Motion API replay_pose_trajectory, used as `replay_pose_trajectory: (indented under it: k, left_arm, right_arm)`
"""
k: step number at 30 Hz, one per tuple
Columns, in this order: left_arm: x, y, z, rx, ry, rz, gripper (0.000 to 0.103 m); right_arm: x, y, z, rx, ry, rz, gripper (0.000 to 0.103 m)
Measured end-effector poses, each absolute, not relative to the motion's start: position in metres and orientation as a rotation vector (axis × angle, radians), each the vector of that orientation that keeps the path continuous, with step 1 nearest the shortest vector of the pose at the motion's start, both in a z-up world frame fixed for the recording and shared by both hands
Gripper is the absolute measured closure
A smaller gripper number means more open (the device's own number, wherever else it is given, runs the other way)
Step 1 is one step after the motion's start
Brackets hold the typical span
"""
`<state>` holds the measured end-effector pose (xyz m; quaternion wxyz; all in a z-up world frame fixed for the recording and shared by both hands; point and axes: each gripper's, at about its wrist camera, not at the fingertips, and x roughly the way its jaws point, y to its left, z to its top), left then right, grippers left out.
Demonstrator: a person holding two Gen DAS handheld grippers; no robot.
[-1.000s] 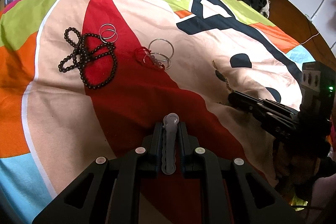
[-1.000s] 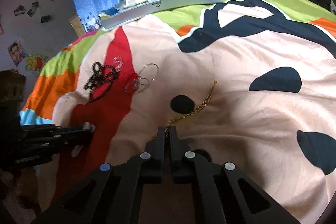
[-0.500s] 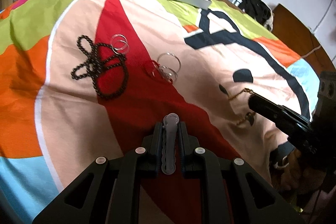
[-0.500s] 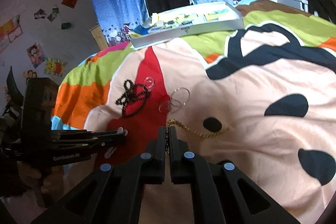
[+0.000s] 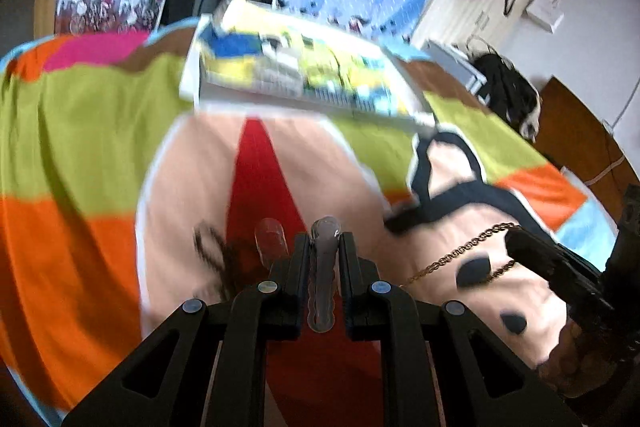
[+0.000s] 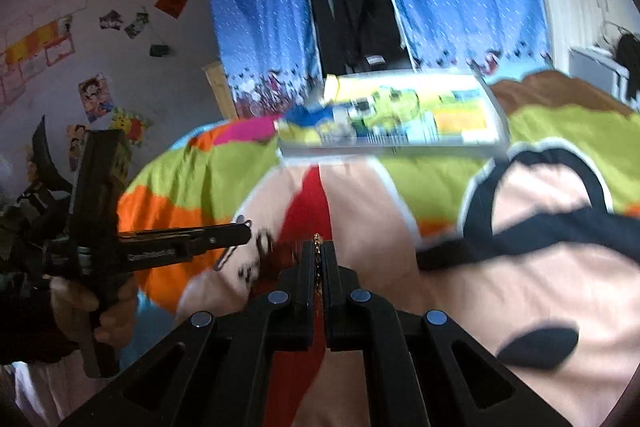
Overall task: Organize jewelry
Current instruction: 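Carry the gold chain in the right tool while the left tool carries the white clip to the tray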
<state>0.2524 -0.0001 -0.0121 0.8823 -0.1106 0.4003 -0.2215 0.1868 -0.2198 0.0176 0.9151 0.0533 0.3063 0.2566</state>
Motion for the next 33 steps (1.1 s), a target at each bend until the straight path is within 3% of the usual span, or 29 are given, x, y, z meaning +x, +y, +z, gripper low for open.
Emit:
replay_pose_trajectory:
  k: [13, 25, 33]
  left_arm:
    - [0.405, 0.030, 0.026, -0.285, 0.725, -0.350, 0.092]
    - [0.461, 0.027, -0.028, -0.293, 0.849, -0.292, 0.091]
    - [0.459, 0.019, -0.038, -0.260, 0.867, -0.259, 0.091]
  right_arm:
    - [0.355, -0.175, 0.078, 0.005, 0.469, 0.611, 0.099]
    - [0.415, -0.178, -0.005, 0.076, 0.592, 0.533, 0.099]
    - [0.415, -0.194, -0.023, 0.066, 0.633, 0.483, 0.099]
